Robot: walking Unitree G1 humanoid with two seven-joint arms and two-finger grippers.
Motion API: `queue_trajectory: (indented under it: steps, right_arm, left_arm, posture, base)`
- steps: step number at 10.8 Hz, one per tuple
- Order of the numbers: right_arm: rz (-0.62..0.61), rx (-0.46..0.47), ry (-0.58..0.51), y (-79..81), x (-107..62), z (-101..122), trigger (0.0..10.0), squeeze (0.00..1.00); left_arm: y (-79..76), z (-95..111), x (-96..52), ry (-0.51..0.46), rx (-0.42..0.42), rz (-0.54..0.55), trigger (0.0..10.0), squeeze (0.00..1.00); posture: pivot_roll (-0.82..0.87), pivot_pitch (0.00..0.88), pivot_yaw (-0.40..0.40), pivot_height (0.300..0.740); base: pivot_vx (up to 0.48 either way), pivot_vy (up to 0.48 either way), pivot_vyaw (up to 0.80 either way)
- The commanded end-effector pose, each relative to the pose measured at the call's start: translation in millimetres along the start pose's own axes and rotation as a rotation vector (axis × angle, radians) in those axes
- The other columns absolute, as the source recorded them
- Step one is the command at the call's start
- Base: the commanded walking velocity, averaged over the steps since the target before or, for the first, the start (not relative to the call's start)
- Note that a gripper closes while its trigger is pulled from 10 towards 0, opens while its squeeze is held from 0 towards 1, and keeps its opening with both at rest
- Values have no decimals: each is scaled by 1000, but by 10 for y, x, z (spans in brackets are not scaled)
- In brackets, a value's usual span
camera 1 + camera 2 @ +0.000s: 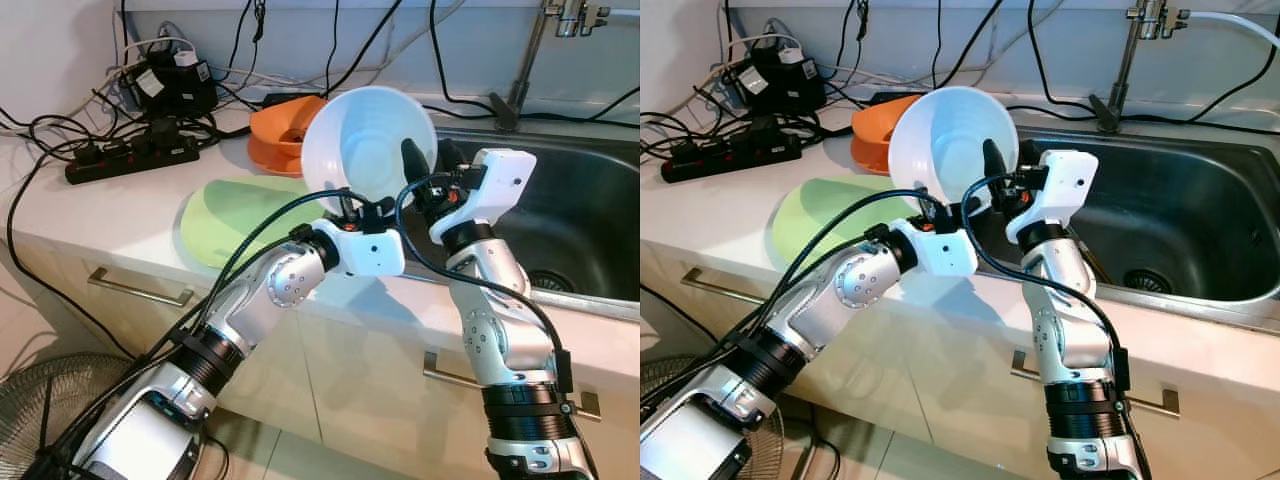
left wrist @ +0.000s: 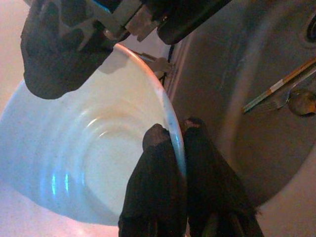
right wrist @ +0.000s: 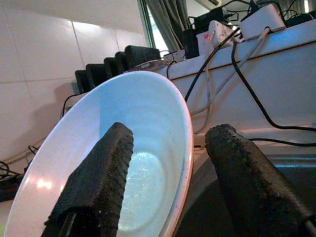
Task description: Kitchen organization
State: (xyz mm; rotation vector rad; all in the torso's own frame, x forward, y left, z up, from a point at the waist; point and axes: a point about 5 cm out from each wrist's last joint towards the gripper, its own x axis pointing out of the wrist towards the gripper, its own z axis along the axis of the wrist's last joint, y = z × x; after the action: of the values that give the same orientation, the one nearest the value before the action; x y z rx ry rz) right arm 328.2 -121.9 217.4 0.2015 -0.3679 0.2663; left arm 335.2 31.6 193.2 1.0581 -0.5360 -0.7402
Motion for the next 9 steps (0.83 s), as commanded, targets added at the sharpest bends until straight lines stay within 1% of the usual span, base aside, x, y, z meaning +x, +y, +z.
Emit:
queue_trajectory:
  steps: [1, 2, 3, 4, 5, 8, 9]
  right_arm:
    - [14, 5, -3, 41, 27, 21, 10000, 0]
    - [4, 13, -6, 26, 32, 25, 10000, 0]
    - [-3, 24, -9, 15, 35, 29, 8588, 0]
    - [-10, 28, -10, 5, 36, 33, 2549, 0]
    - [-13, 36, -12, -6, 37, 36, 0, 0]
    - [-5, 40, -9, 1, 45, 39, 0, 0]
    - [8, 47, 1, 12, 46, 30, 2549, 0]
  left_arm:
    - [107, 58, -3, -34, 32, 35, 10000, 0]
    - [95, 48, -10, -33, 38, 25, 10000, 0]
    - [78, 44, -21, -37, 47, 12, 10000, 0]
    - [66, 39, -33, -40, 53, 5, 10000, 0]
    - [61, 25, -46, -39, 65, 1, 10000, 0]
    - [69, 49, -56, -61, 94, 2, 10000, 0]
    - [72, 62, -63, -75, 115, 0, 10000, 0]
  posture:
    - [39, 2, 119, 740]
    - [45, 8, 117, 740]
    - [45, 12, 117, 740]
    - [45, 12, 117, 740]
    - [45, 12, 117, 740]
    - [50, 23, 112, 740]
    - [50, 22, 111, 740]
  base:
    - [0, 0, 0]
    - [0, 0, 0]
    - [0, 0, 0]
    - [0, 0, 0]
    - [0, 0, 0]
    - [0, 0, 0]
    - [0, 0, 0]
